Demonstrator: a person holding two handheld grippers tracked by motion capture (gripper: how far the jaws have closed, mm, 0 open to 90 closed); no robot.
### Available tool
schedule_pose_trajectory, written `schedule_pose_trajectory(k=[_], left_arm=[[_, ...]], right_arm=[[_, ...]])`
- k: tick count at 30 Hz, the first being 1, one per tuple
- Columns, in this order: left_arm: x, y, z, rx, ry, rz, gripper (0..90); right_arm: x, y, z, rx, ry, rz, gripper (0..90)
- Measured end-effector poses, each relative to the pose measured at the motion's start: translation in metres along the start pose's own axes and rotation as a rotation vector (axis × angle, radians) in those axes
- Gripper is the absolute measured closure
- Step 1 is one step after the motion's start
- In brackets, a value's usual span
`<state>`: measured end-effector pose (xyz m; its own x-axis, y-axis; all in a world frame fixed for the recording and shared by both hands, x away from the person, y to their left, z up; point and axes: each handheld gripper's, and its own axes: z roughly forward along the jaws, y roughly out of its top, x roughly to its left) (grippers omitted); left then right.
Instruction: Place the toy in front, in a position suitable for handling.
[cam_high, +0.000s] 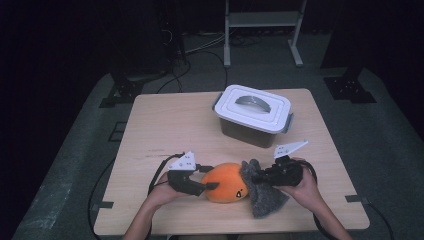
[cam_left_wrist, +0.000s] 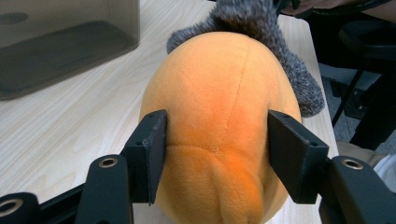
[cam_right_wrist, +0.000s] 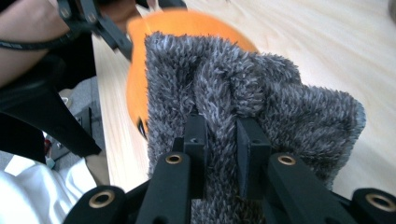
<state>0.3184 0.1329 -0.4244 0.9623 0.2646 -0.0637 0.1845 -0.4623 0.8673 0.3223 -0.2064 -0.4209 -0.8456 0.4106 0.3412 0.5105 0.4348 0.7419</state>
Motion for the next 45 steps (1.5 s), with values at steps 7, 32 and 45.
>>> schedule_pose_trajectory(k=[7,32,45], left_arm=[[0.000,-0.001,-0.001,0.003,-0.005,-0.003,40.7],[-0.019,0.026,0.022,0.057,0.011,0.086,45.7],[-0.002,0.048,0.039,0.040,0.055,0.147,46.0]], right_arm=[[-0.001,0.001,-0.010,-0.014,-0.007,0.000,75.7],[0.010,-0.003,0.001,0.023,0.047,-0.026,75.7],[-0.008,0.016,-0.024,-0.026,-0.044,-0.010,76.1]])
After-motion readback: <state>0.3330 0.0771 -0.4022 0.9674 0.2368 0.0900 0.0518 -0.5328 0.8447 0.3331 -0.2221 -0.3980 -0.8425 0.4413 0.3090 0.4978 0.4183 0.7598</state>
